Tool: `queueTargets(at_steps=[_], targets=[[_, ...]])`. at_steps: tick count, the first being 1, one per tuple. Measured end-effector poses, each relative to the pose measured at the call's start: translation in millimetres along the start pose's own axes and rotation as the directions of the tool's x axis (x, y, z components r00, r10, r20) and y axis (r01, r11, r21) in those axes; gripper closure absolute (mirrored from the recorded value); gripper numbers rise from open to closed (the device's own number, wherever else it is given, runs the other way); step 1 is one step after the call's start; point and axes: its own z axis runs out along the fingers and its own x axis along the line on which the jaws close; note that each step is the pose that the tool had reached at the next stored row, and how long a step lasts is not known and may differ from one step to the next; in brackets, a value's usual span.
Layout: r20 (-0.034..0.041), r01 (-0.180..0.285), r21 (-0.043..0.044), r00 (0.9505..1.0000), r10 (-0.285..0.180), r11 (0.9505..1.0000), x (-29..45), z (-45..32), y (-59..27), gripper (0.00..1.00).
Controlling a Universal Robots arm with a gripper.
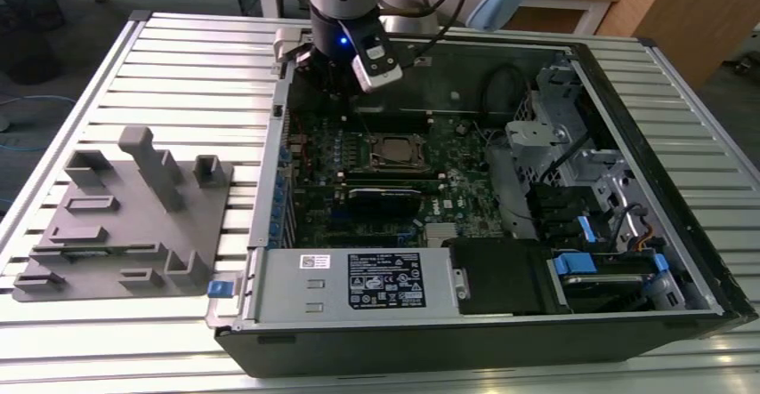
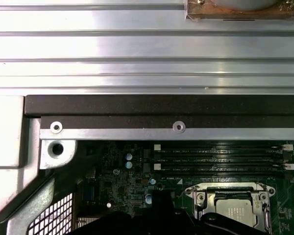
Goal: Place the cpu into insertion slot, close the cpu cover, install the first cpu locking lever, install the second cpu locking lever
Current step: 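Install the first cpu locking lever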
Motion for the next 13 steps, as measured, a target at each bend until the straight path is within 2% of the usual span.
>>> queueTargets(at_steps=[7,13], targets=[[-0.0002,0.000,-0.0030,1.0000,0.000,1.0000,-9.9,0.4,0.1,0.89],[-0.0003,0.000,-0.0046,1.0000,0.000,1.0000,-22.7,0.8,0.1,0.89]])
